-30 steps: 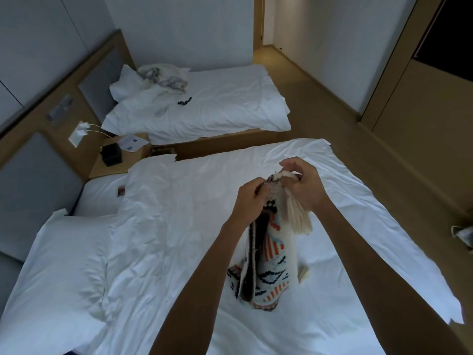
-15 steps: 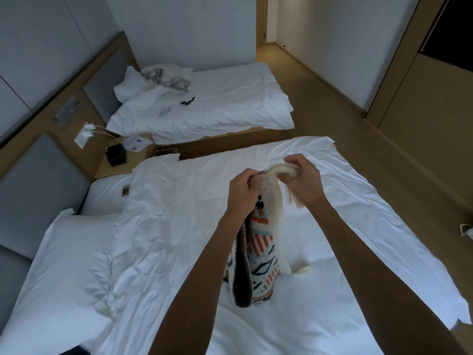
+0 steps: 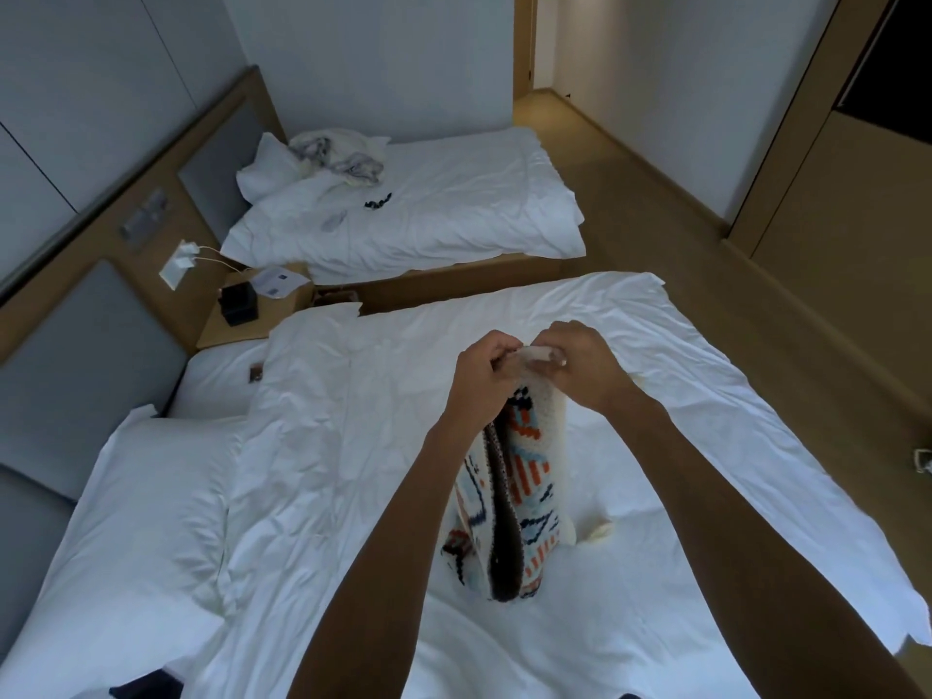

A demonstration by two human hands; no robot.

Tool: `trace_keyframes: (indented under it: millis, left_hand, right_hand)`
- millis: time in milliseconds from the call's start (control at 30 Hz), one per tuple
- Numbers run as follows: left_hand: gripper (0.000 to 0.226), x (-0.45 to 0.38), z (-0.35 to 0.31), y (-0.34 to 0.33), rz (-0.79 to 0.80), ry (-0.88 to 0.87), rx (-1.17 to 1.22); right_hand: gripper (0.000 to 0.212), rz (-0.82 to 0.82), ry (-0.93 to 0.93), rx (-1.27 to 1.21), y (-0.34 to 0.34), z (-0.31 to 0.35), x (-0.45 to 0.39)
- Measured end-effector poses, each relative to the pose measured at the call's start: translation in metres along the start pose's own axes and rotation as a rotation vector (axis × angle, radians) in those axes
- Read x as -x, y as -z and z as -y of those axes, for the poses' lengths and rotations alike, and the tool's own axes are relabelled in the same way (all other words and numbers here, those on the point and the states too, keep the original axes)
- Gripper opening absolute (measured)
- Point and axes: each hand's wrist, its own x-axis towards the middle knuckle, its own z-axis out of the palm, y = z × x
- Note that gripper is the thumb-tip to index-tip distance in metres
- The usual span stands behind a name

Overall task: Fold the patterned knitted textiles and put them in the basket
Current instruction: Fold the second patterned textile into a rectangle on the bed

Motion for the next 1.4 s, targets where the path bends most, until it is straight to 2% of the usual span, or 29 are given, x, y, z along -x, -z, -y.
trace_keyframes:
  millis: [67,100,167,233,300,333,367,433,467,500,533,567,633,700,767,833,900,967,1100,1200,1300,1400]
  left_hand:
    - [0.029,0.005,0.004,-0.006,0.03,0.097,0.04]
    - [0.033,0.007,0.01,-0.011,0.05,0.12,-0.024]
    - [0.023,0.013,0.022,-0.023,0.077,0.129,-0.192]
    - [0.015,0.018,0.033,-0.028,0.075,0.141,-0.249]
    - [0.015,0.018,0.038,-0.025,0.043,0.137,-0.233]
    - [0.016,0.015,0.038,-0.022,0.026,0.121,-0.22]
    - [0.017,0.012,0.037,-0.018,0.019,0.094,-0.21]
    - [0.02,0.005,0.03,-0.015,0.038,0.019,-0.211]
    - [0.02,0.003,0.022,-0.015,0.044,-0.013,-0.222]
    - [0.019,0.002,0.015,-0.017,0.041,-0.022,-0.221]
    - [0.018,0.002,0.008,-0.019,0.03,-0.003,-0.184]
    - [0.021,0.002,0.003,-0.021,0.02,0.03,-0.125]
    - [0.026,0.003,-0.005,-0.021,0.007,0.066,-0.045]
    - [0.03,0.002,-0.001,-0.022,-0.005,0.056,-0.055]
    - [0.038,0.005,0.006,-0.024,-0.031,0.05,-0.072]
    - [0.047,0.009,0.016,-0.026,-0.061,0.063,-0.029]
    - [0.046,0.011,0.021,-0.029,-0.085,0.092,0.005]
    - [0.04,0.01,0.027,-0.031,-0.104,0.106,-0.095]
    - [0.01,0.015,0.048,-0.031,-0.05,0.238,-0.471]
    - [0.007,0.025,0.069,-0.022,-0.117,0.371,-0.457]
    - [0.021,0.026,0.083,-0.001,-0.253,0.39,-0.397]
    - [0.023,0.017,0.077,0.015,-0.375,0.342,-0.375]
  right_hand:
    - [0.01,-0.054,-0.063,-0.001,-0.001,0.002,-0.001]
    - [0.01,-0.084,-0.1,-0.052,0.0,0.006,-0.001]
    - [0.008,-0.15,-0.165,-0.19,0.004,0.013,0.002]
    - [0.007,-0.215,-0.215,-0.278,0.01,0.014,0.005]
    - [0.008,-0.259,-0.254,-0.195,0.014,0.005,0.008]
    - [0.009,-0.234,-0.27,-0.053,0.016,-0.004,0.008]
    - [0.015,-0.152,-0.291,0.155,0.018,-0.011,0.009]
    - [0.05,0.195,-0.338,0.541,0.018,-0.015,0.011]
    - [0.07,0.343,-0.339,0.618,0.016,-0.013,0.012]
    - [0.081,0.418,-0.316,0.621,0.012,-0.011,0.013]
    - [0.08,0.434,-0.285,0.578,0.009,-0.007,0.014]
    - [0.068,0.394,-0.264,0.5,0.005,-0.006,0.014]
    - [0.029,0.192,-0.229,0.353,0.002,-0.004,0.016]
    - [0.005,0.006,-0.205,0.249,0.003,-0.005,0.018]
    - [0.015,-0.032,-0.159,0.13,0.005,-0.005,0.015]
    - [0.03,0.014,-0.122,0.022,0.006,-0.001,0.012]
    - [0.041,0.012,-0.099,-0.023,0.005,0.004,0.009]
    - [0.049,-0.053,-0.116,-0.061,0.004,0.008,0.009]
    - [0.036,-0.141,-0.182,-0.109,0.011,0.008,0.007]
    - [0.032,-0.237,-0.272,-0.05,0.024,-0.003,0.008]
    - [0.034,-0.328,-0.339,-0.011,0.036,-0.025,0.015]
    - [0.026,-0.25,-0.4,0.051,0.04,-0.038,0.016]
